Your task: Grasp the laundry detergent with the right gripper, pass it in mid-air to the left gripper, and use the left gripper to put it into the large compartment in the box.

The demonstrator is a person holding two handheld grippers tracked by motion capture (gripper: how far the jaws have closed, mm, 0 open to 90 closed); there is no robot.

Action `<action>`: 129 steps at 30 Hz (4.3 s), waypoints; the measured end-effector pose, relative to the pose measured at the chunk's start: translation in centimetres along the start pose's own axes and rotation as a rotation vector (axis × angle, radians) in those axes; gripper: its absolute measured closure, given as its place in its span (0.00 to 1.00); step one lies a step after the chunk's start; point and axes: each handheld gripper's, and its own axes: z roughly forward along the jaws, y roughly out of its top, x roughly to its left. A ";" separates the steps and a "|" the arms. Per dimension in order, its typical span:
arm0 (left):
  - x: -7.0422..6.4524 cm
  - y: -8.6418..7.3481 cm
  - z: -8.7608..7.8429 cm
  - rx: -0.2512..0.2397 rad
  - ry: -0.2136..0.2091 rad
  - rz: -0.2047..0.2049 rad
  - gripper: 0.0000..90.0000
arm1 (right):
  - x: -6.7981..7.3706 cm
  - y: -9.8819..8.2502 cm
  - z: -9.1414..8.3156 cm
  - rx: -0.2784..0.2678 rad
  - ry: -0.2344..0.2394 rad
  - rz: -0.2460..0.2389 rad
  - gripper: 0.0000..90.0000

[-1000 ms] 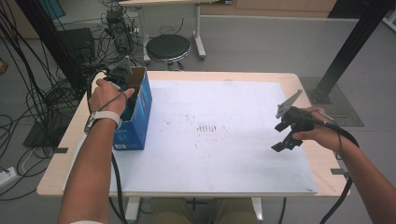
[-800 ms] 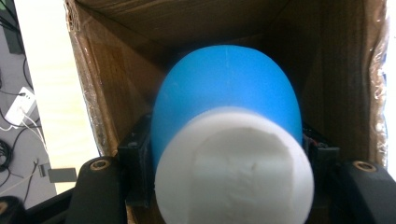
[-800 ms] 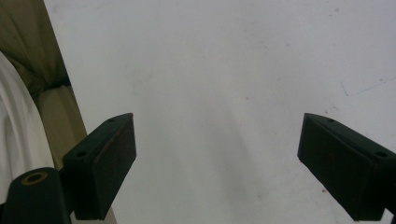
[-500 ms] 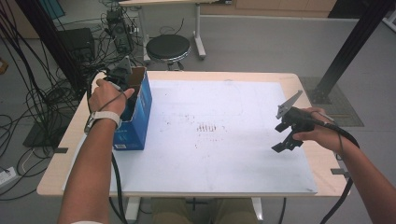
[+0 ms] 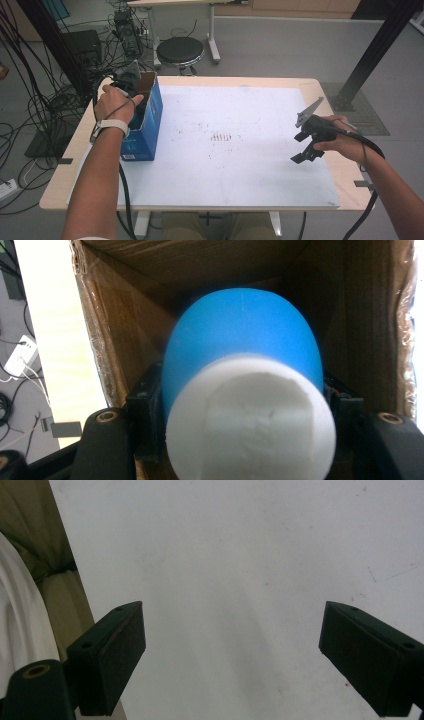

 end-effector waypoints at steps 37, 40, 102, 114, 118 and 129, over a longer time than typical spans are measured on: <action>1.2 -0.2 -2.5 -0.085 -0.047 -0.001 0.12 | 0.1 0.0 0.4 0.009 0.013 0.003 0.12; 1.5 -0.3 -3.7 -0.111 -0.059 0.012 0.11 | 0.1 0.0 0.5 0.013 0.017 0.004 0.12; -13.4 -0.4 -12.8 -0.267 -0.321 0.852 0.08 | 0.2 0.6 -2.4 -0.009 -0.034 0.015 0.12; -15.8 -0.7 -11.2 -0.214 -0.289 0.951 0.08 | 0.2 0.0 -2.3 -0.012 -0.035 0.029 0.12; -16.4 -0.9 -10.7 -0.211 -0.290 0.972 0.08 | 0.2 -0.1 -2.2 -0.011 -0.034 0.033 0.12; -17.5 -1.1 -9.3 -0.191 -0.281 1.006 0.08 | 0.3 -0.3 -2.2 -0.011 -0.032 0.039 0.12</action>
